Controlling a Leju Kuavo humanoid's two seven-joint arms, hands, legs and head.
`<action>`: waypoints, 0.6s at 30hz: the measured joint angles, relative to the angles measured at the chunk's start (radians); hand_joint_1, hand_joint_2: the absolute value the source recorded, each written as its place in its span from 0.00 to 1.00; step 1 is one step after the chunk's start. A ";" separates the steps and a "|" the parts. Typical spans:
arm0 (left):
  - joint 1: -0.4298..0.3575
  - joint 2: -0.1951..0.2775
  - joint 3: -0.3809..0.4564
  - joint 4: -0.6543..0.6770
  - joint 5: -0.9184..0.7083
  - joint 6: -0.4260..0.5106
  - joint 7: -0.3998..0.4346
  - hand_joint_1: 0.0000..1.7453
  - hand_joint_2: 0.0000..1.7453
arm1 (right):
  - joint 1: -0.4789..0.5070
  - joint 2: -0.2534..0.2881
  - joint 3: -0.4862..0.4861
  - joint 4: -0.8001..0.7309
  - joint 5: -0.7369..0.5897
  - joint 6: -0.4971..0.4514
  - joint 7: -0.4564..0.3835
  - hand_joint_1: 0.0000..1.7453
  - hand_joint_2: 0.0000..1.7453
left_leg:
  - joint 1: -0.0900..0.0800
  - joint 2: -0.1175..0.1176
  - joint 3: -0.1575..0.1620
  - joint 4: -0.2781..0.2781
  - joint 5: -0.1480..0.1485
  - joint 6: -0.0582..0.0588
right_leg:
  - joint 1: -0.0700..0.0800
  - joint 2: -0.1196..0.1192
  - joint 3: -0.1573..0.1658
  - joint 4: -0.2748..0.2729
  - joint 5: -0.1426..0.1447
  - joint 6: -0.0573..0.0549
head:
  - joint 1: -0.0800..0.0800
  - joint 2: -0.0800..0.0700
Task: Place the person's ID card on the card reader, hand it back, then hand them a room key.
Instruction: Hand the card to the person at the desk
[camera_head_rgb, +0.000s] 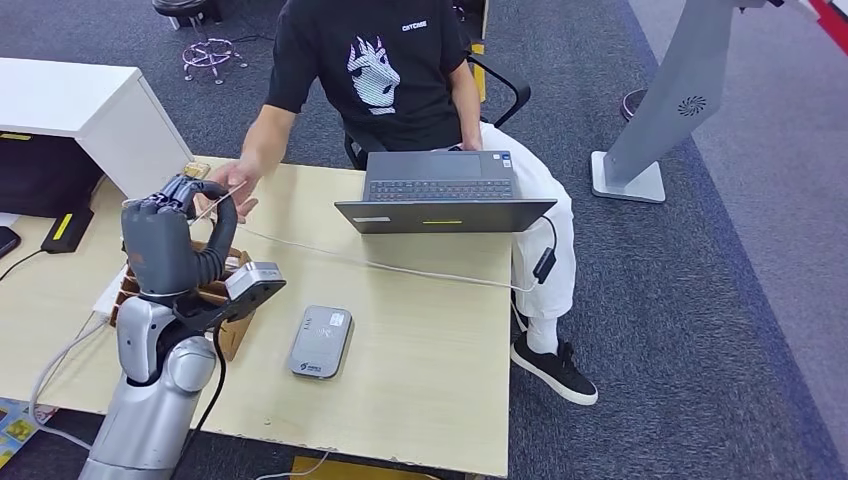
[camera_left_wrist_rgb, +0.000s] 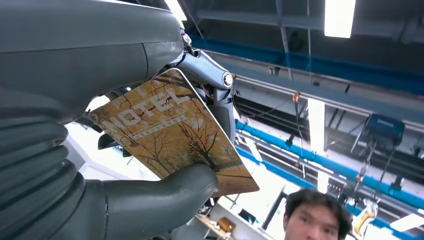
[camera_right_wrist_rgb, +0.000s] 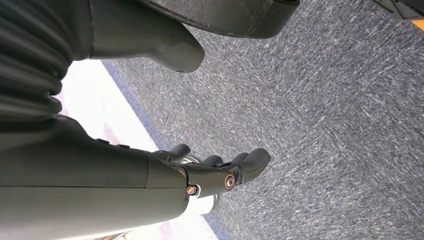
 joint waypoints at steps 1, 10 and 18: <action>-0.001 0.003 0.002 -0.011 0.000 0.000 0.000 1.00 1.00 | 0.000 0.000 0.000 0.000 0.000 0.000 0.000 0.00 1.00 | 0.000 0.000 0.000 0.000 0.000 0.000 | 0.000 0.000 0.000 0.000 0.000 0.000 | 0.000 0.000; -0.017 0.031 0.005 -0.050 -0.045 0.011 0.024 1.00 1.00 | 0.000 0.000 0.000 0.000 -0.001 0.000 -0.002 0.00 1.00 | 0.000 0.000 0.000 0.000 0.000 0.000 | 0.000 0.000 0.000 0.000 0.000 0.000 | 0.000 0.000; -0.112 0.088 0.049 0.048 -0.068 -0.002 0.084 1.00 1.00 | 0.006 -0.005 0.000 0.002 -0.006 -0.001 -0.030 0.00 1.00 | 0.000 0.000 0.001 0.000 0.001 -0.001 | 0.000 0.000 0.000 0.000 0.001 -0.001 | 0.000 0.000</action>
